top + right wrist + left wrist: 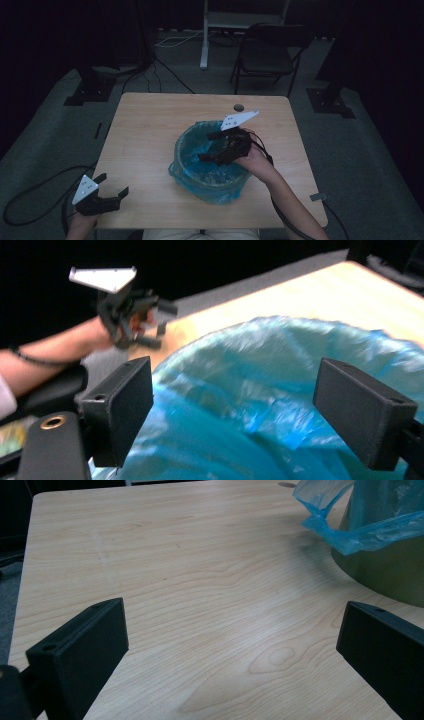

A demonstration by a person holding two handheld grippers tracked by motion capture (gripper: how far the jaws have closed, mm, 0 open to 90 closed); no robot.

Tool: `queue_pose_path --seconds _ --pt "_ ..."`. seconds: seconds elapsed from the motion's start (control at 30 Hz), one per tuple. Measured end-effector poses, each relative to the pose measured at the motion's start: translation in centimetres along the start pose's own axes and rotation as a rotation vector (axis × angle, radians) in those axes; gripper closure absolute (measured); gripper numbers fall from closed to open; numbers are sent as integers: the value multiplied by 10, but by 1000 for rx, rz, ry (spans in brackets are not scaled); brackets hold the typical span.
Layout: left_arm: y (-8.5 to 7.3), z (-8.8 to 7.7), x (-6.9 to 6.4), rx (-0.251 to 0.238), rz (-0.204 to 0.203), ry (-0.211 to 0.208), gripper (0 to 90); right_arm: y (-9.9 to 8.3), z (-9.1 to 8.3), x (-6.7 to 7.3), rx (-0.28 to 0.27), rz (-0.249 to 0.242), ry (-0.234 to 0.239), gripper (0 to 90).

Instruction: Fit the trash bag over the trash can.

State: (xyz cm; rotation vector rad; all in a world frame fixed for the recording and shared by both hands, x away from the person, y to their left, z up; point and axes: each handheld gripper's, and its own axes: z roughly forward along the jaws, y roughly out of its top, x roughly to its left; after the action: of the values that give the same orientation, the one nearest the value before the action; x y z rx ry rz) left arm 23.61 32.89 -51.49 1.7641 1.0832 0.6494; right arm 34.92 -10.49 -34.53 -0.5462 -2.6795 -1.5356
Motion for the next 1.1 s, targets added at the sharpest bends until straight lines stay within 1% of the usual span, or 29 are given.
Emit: queue_pose_path --seconds 0.03,0.07,0.23,0.3,0.4,0.43,0.53,0.57,0.6,0.63,0.67,0.7,0.73,0.77,0.8,0.87,0.93,0.97,1.03,1.07,1.1 --pt "0 0 0 -3 -4 0 7 1 1 2 30 -17 6 158" --pt "0 0 0 -5 -5 -1 7 2 0 4 49 -32 10 158" --pt "-1 0 0 0 -2 -1 7 1 -5 9 127 -80 36 158" --pt "-1 0 0 0 -5 -1 7 -2 -4 10 181 -100 21 158" --pt "0 1 0 -2 -2 -1 7 -6 5 11 291 -129 17 158" --pt "0 1 0 -2 -2 -3 7 -6 11 11 335 -136 7 158" --pt "0 1 -1 1 0 -3 7 -7 31 15 484 -187 -61 158" --pt "-1 1 -1 1 -2 -4 7 -8 38 17 536 -207 -65 158" --pt "-1 0 0 4 -3 -3 7 -10 44 18 572 -223 -60 167" --pt "-1 0 0 2 -6 0 7 -10 47 19 594 -208 -49 165" --pt "-1 0 1 0 -7 0 7 -10 49 19 598 -204 -52 165" --pt "-1 0 1 -1 -12 -1 7 -8 48 19 587 -217 -70 166" --pt "-1 0 1 -1 -12 -1 7 -8 48 19 587 -217 -70 166" --pt "-2 0 2 -2 -12 1 7 -6 46 18 569 -206 -80 165" --pt "-2 0 1 1 -11 2 7 -1 37 16 503 -196 -125 165" --pt "-2 0 1 2 -9 2 7 4 26 13 427 -168 -159 165" --pt "-2 0 1 1 -7 4 7 7 11 6 321 -110 -192 165" --pt "-1 0 1 1 -8 2 7 7 4 3 271 -84 -203 164" --pt "-1 0 1 0 -7 3 7 5 -9 -4 201 -27 -219 164" --pt "-1 0 0 1 -7 1 7 2 -16 -7 154 -2 -237 164" --pt "-1 0 0 2 -8 2 7 1 -20 -9 125 12 -238 164"
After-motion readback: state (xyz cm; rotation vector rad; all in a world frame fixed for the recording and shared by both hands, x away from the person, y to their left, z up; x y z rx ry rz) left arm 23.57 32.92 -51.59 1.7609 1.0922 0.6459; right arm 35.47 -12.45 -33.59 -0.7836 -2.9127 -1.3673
